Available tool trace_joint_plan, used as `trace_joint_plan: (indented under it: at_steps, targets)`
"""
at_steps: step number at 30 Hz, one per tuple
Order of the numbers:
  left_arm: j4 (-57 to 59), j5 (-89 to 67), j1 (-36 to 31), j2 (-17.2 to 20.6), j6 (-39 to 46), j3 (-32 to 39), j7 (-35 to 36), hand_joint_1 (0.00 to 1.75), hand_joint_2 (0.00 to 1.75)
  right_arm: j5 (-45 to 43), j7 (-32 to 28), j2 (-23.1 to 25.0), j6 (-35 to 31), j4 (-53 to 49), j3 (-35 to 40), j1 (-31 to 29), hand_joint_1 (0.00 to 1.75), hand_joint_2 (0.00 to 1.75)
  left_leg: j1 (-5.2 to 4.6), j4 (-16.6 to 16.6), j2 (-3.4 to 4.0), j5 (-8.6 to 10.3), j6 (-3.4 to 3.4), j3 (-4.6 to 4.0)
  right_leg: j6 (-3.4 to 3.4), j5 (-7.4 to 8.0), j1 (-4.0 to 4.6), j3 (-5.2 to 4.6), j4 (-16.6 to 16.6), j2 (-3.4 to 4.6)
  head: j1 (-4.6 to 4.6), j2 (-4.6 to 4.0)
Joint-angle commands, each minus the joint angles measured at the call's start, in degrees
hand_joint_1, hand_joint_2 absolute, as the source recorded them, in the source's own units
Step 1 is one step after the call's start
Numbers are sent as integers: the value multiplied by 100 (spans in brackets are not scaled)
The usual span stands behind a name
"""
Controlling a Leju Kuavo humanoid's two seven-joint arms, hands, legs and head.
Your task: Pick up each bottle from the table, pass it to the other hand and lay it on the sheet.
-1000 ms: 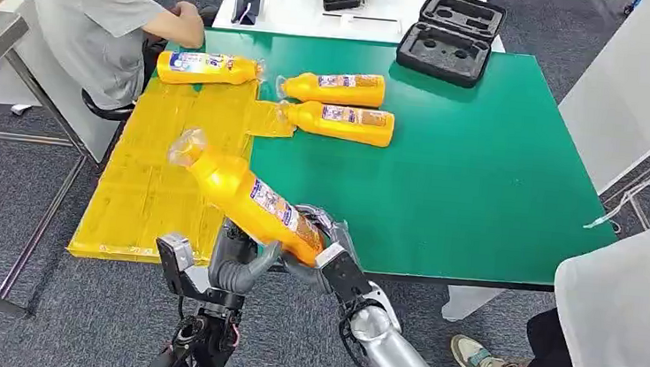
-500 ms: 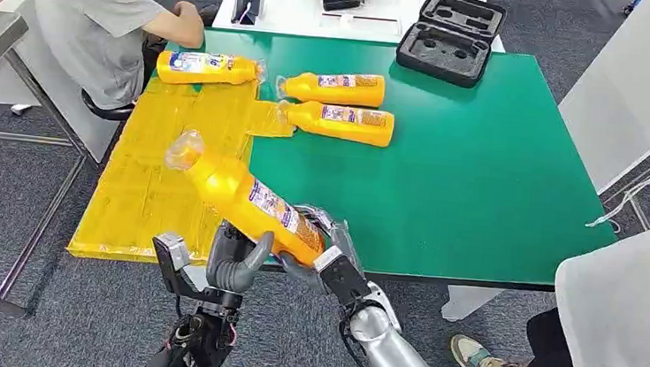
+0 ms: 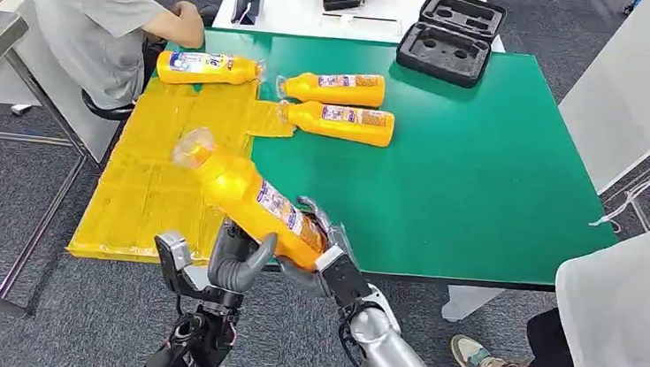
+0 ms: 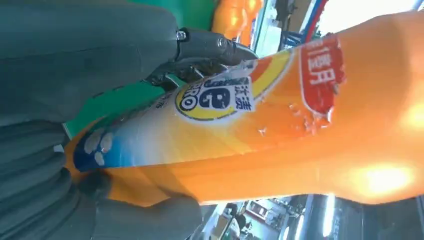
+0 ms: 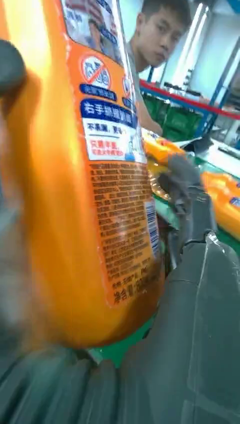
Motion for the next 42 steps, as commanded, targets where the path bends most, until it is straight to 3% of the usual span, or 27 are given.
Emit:
trace_joint_plan:
  at_steps: [1, 14, 17, 19, 21, 23, 24, 32, 33, 35, 38, 40, 41, 42]
  targets:
    - [0, -52, -176, 53, -37, -115, 15, 175, 175, -36, 39, -66, 25, 304, 85, -141, 0, 175, 5, -1, -3, -2, -7, 8, -7, -2, 6, 10, -3, -4, 2, 0]
    - [-233, -329, -125, 151, 221, 10, 15, 175, 175, -44, 39, -55, -66, 284, -40, -33, 0, 175, 11, 0, 2, -9, -13, 23, -13, -6, 12, 27, -7, 0, 2, 0]
    - [-772, -1300, -63, 312, 1458, -169, 15, 175, 175, 11, 39, -45, -96, 255, -111, 16, 0, 175, 10, 1, 3, -9, -12, 18, -13, -6, 11, 21, -4, 1, 2, 0]
    - [-772, -1300, -63, 312, 1458, -169, 15, 175, 175, 11, 39, -45, -96, 255, -111, 16, 0, 175, 7, -1, 2, -5, -10, 10, -10, -3, 7, 12, -3, 1, 2, 0]
    - [-759, -1988, -245, 540, 2652, -476, 15, 175, 175, 17, 39, -67, -99, 201, -170, 63, 0, 175, 9, -1, 4, -7, -12, 17, -13, -5, 10, 20, -4, 2, 2, 0]
    - [-175, -2923, -672, 892, 4499, -998, 15, 175, 175, 12, 39, -84, -84, 157, -253, 104, 0, 175, 10, -1, -2, -7, -14, 19, -14, -6, 11, 23, -4, -3, 2, 0]
    - [35, -2886, -878, 1015, 4896, -1147, 15, 175, 175, 20, 39, -80, -55, 154, -292, 114, 0, 175, 6, -2, -9, 0, -10, 7, -10, -2, 6, 12, -3, -9, 2, 0]
    - [444, -2825, -1164, 1074, 5266, -1155, 15, 175, 175, 45, 39, -64, -33, 166, -319, 125, 0, 175, 5, -4, -3, -1, -8, 12, -8, -2, 4, 14, -2, -4, 2, 0]
    - [610, -2899, -1271, 1050, 5370, -1044, 15, 175, 175, 37, 39, -59, -22, 171, -323, 122, 0, 175, 11, -1, -3, -6, -12, 21, -13, -6, 11, 26, -5, -4, 4, 0]
    - [772, -4097, -1308, 841, 5370, -158, 15, 175, 175, -4, 39, -40, -18, 174, -343, 123, 0, 175, 11, -1, -2, -5, -12, 20, -13, -5, 11, 24, -5, -3, 2, 0]
    - [700, -6418, -1361, 273, 5370, 1842, 15, 175, 175, -26, 39, -17, -37, 152, -346, 139, 0, 175, 8, 1, 2, -2, -11, 10, -11, -1, 8, 13, -1, 2, 2, 0]
    - [1009, -6291, -1560, 261, 5370, 2029, 15, 175, 175, -15, 39, -14, -66, 128, -343, 172, 0, 175, 13, 8, 10, -6, -11, 6, -12, 0, 14, 9, 1, 10, 4, 0]
    - [1261, -5737, -1681, 368, 5370, 1749, 15, 175, 175, -20, 39, -24, -87, 123, -338, 181, 0, 175, 8, 3, 7, -1, -8, 0, -8, 2, 8, 3, 1, 6, 2, 0]
    - [1033, -6733, -1663, 305, 5370, 2355, 15, 175, 175, -43, 39, -26, -70, 157, -319, 160, 0, 175, 12, 4, 5, -4, -12, 10, -13, -2, 13, 14, 1, 3, 2, 0]
